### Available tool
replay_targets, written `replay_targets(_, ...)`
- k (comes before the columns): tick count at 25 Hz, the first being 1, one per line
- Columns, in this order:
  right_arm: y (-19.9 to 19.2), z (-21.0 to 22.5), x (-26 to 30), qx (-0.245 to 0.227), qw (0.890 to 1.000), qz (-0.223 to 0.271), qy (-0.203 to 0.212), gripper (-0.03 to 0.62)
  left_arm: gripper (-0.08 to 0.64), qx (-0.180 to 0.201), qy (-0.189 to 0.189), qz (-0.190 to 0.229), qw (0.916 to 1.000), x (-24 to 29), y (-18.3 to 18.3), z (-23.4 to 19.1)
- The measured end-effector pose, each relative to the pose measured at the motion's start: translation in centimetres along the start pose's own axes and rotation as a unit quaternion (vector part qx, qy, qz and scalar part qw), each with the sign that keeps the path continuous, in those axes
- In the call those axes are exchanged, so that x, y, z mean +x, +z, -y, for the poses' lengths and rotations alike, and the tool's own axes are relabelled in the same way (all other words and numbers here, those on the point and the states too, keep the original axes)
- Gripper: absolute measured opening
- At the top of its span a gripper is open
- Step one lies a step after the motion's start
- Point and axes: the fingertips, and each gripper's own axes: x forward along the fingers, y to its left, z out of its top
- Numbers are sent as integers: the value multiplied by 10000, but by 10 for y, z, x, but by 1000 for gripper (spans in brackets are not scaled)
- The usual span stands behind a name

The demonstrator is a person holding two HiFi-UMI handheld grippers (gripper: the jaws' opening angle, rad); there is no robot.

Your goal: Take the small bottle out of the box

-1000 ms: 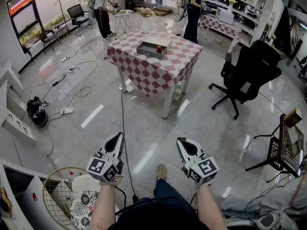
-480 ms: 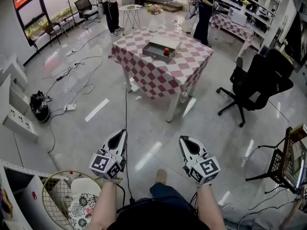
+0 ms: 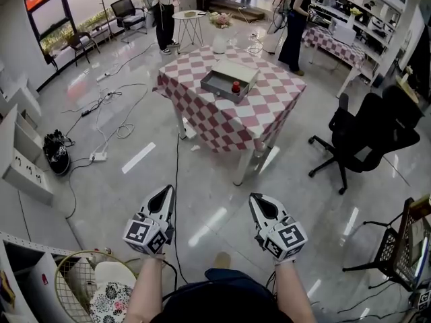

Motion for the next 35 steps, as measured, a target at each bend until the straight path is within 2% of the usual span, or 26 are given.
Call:
replay_targets(11, 3, 65, 23, 54, 10000, 24, -7, 5, 3, -19, 3, 71, 10000, 69, -6, -2)
replay_targets(23, -14, 86, 40, 284, 9995, -104, 21, 5, 3, -108, 158, -120, 9997, 85, -21, -18)
replay_targets(30, -10, 109, 63, 249, 9996, -128, -17, 5, 3, -114, -17, -165, 9998, 123, -26, -29)
replay_targets(35, -5, 134, 91, 273, 9995, -121, -106, 5, 3, -118, -121, -119, 9998, 160, -17, -45)
